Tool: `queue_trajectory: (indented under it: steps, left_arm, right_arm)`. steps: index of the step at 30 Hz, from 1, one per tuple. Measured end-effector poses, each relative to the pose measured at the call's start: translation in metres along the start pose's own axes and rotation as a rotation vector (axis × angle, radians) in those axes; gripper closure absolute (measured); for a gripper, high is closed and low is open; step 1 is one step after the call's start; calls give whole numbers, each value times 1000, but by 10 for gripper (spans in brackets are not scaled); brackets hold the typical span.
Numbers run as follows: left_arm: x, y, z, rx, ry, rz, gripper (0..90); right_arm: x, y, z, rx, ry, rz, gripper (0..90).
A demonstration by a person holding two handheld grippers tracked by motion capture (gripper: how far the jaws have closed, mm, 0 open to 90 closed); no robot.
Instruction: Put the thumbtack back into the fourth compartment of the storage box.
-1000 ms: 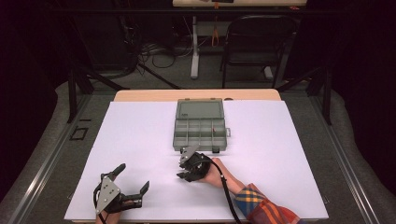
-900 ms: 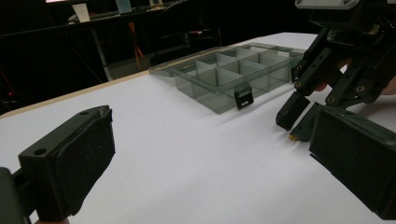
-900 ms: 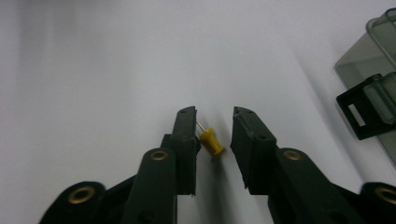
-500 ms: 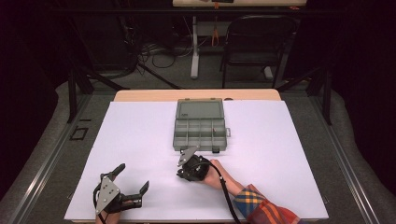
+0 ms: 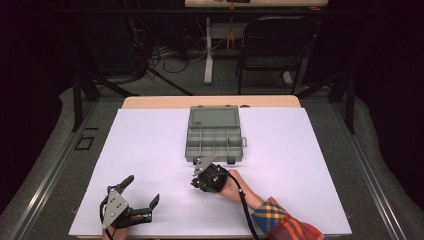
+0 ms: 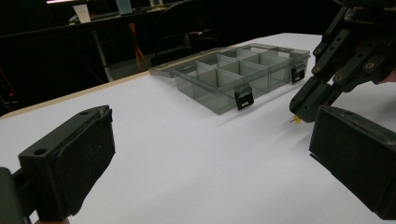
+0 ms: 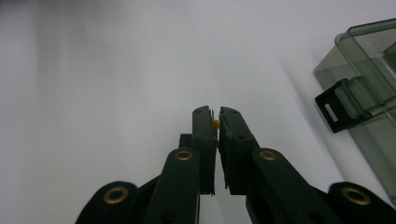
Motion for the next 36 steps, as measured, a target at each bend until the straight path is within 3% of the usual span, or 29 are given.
queue_trajectory:
  steps: [7, 36]
  left_arm:
    - [0, 0, 0, 1, 0, -1, 1]
    - [0, 0, 0, 2, -1, -2, 1]
  right_arm:
    - [-14, 2, 2, 0, -24, 22, 854]
    - [-67, 11, 35, 54, -160, 120, 854]
Point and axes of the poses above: each handheld gripper's, and its own axes: x roughly forward along the jaws, y roughly out of its top, z roughly to its right, the point moved 10 cm from there along x, roughly forward along the jaws, and after that the axes turned 2 degrees about -z, right-handed, at the moved point
